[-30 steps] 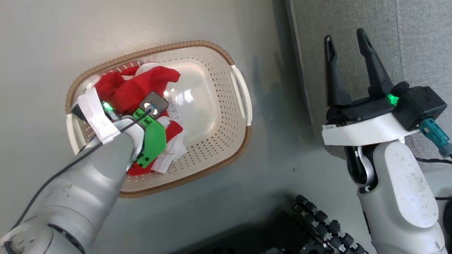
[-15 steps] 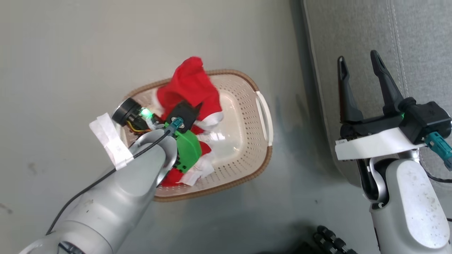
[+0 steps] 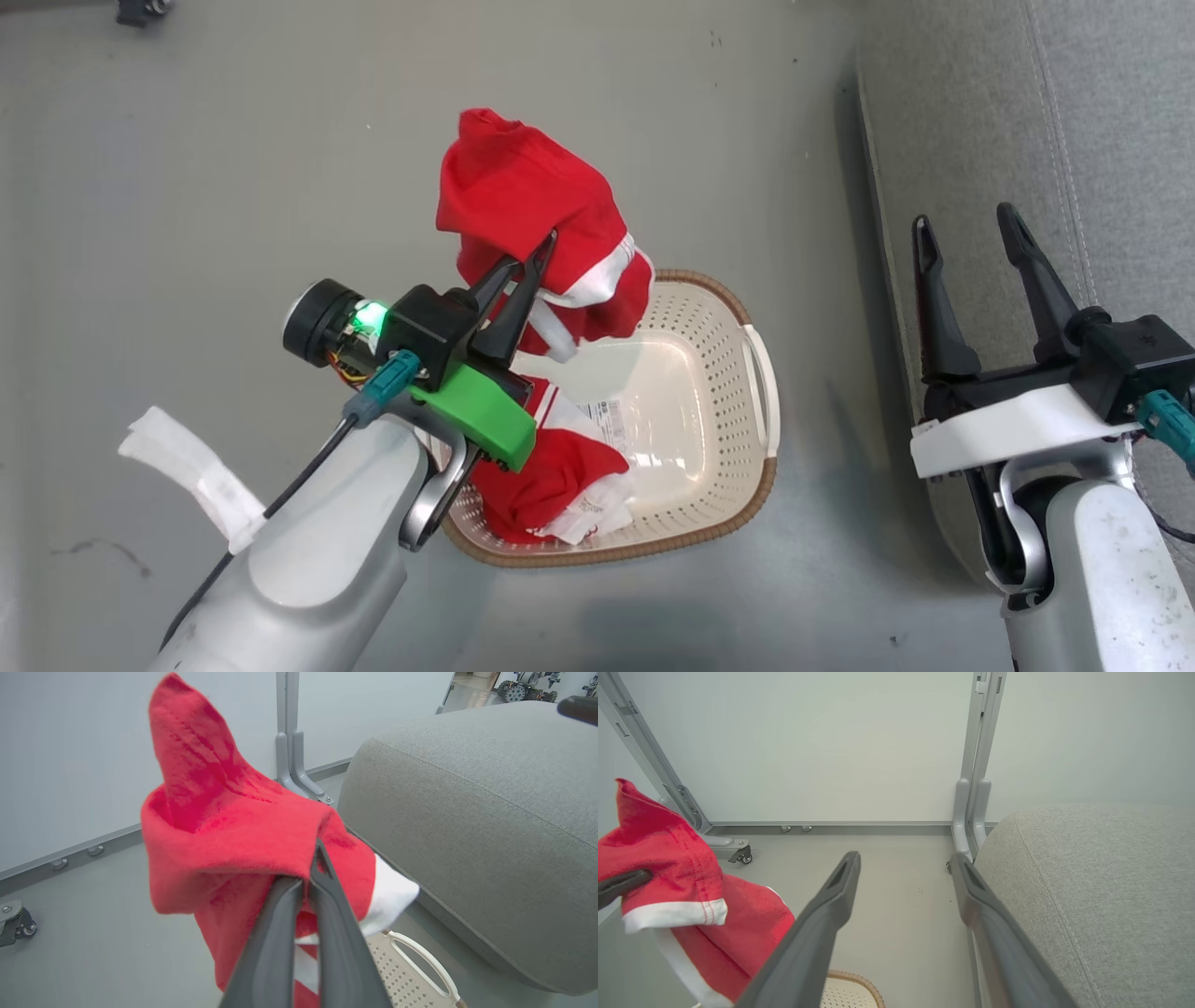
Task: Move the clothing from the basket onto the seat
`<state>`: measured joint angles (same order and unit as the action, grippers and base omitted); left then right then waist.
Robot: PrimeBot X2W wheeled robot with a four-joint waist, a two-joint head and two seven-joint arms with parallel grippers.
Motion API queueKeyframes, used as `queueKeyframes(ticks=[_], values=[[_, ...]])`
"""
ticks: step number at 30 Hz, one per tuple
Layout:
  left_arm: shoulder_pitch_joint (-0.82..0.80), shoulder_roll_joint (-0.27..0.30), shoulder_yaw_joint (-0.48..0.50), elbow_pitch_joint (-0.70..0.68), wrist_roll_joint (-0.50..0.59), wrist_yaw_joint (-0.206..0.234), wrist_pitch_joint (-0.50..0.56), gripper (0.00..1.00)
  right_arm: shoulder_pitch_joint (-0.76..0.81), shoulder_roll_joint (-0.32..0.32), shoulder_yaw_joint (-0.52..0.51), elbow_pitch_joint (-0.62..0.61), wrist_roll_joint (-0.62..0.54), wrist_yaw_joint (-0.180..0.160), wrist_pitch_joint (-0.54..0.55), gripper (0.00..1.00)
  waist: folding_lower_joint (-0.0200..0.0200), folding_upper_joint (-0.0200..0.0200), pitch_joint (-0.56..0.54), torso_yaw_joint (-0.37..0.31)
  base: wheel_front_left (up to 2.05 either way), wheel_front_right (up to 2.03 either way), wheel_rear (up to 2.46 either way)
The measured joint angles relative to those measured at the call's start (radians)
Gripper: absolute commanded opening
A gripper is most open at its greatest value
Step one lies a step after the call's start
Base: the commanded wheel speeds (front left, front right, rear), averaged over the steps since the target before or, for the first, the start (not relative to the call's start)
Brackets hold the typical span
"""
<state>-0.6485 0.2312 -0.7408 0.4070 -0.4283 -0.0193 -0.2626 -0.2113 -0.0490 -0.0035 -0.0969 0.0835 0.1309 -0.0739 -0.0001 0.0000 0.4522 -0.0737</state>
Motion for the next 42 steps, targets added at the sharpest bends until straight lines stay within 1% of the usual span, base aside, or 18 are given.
queueKeyframes(ticks=[3,7,8,15,25,32,37,42], values=[[0.044,0.002,0.061,-0.073,-0.002,-0.017,0.0,0.0,0.024,0.0,-0.002,-0.007,-0.004,0.0,0.016,1.0,0.0,0.0,-0.041,0.019,0.0,0.0,0.0],[0.108,0.007,0.125,-0.135,0.001,-0.026,-0.001,0.0,0.056,0.0,0.006,-0.008,-0.004,0.0,0.029,1.0,0.0,0.0,-0.1,0.038,0.0,0.0,0.0],[0.125,0.008,0.141,-0.151,-0.002,-0.035,-0.001,0.0,0.065,0.0,0.007,-0.008,-0.002,0.0,0.033,1.0,0.0,0.0,-0.115,0.042,0.0,0.0,0.0],[0.214,0.011,0.209,-0.234,-0.018,-0.068,-0.002,0.0,0.124,0.0,0.018,-0.003,0.012,0.0,0.048,1.0,0.0,0.0,-0.214,0.06,0.0,0.0,0.0],[0.318,0.007,0.221,-0.256,-0.035,-0.082,-0.001,0.0,0.213,0.0,0.038,0.002,0.028,0.0,0.077,1.0,0.0,0.0,-0.346,0.07,0.0,0.0,0.0],[0.384,0.004,0.205,-0.274,-0.054,-0.08,0.003,0.0,0.273,0.0,0.043,-0.01,0.041,0.0,0.097,1.0,0.0,0.0,-0.431,0.072,0.0,0.0,0.0],[0.407,0.005,0.202,-0.296,-0.06,-0.067,0.006,0.0,0.294,0.0,0.047,-0.025,0.048,0.0,0.106,1.0,0.0,0.0,-0.471,0.074,0.0,0.0,0.0],[0.417,0.009,0.201,-0.312,-0.064,-0.061,0.014,0.0,0.309,0.0,0.052,-0.029,0.056,0.0,0.108,1.0,0.0,0.0,-0.484,0.081,0.0,0.0,0.0]])
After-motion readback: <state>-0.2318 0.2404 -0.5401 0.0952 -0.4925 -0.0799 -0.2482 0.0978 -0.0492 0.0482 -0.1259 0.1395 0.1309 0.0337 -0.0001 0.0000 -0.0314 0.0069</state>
